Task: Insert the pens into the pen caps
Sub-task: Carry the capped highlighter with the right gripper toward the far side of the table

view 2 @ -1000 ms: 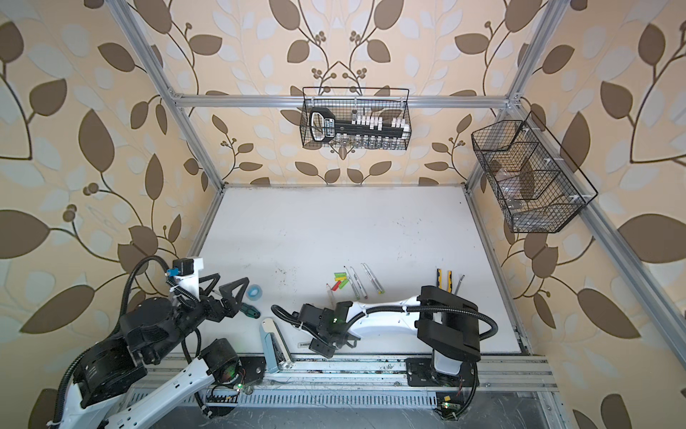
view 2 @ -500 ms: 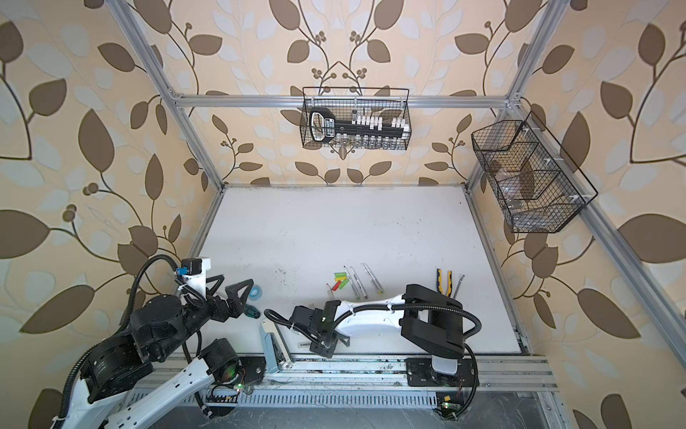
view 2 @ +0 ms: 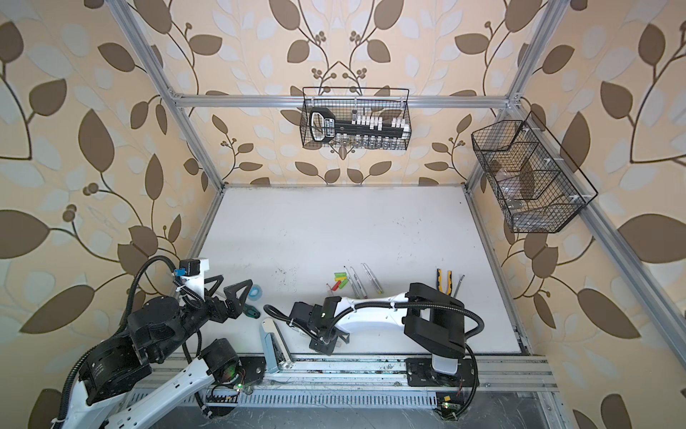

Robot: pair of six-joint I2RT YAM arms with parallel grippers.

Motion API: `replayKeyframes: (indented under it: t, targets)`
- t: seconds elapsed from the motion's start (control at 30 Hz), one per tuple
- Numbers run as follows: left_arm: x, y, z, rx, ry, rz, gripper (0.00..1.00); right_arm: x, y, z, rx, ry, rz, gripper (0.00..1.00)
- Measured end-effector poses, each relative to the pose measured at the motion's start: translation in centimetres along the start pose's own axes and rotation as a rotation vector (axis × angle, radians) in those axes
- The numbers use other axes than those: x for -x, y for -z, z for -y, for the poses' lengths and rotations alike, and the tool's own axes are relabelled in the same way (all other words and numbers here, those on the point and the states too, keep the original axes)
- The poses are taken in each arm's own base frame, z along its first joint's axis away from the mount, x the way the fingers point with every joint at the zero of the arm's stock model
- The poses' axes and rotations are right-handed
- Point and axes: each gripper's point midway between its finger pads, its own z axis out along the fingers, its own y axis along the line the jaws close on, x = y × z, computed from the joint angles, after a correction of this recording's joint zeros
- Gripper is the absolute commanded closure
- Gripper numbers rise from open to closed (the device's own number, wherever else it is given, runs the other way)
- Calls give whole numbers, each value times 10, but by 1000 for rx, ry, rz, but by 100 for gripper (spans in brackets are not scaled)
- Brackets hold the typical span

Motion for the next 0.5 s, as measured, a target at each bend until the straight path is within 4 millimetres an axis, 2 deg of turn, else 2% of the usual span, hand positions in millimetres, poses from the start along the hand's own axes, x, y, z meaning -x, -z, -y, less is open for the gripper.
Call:
replayKeyframes:
  t: [0.1, 0.2, 0.33, 0.5]
  targets:
    - [0, 0, 0, 0, 0, 0, 1, 10, 21, 17, -4, -54, 71, 83]
    - [0, 0, 0, 0, -1, 0, 1, 16, 42, 50, -17, -156, 142, 85]
    - [0, 0, 0, -2, -3, -1, 1, 7, 59, 122, -72, -377, 207, 84]
    - [-2, -1, 3, -17, -5, -13, 1, -41, 66, 217, -168, -658, 209, 84]
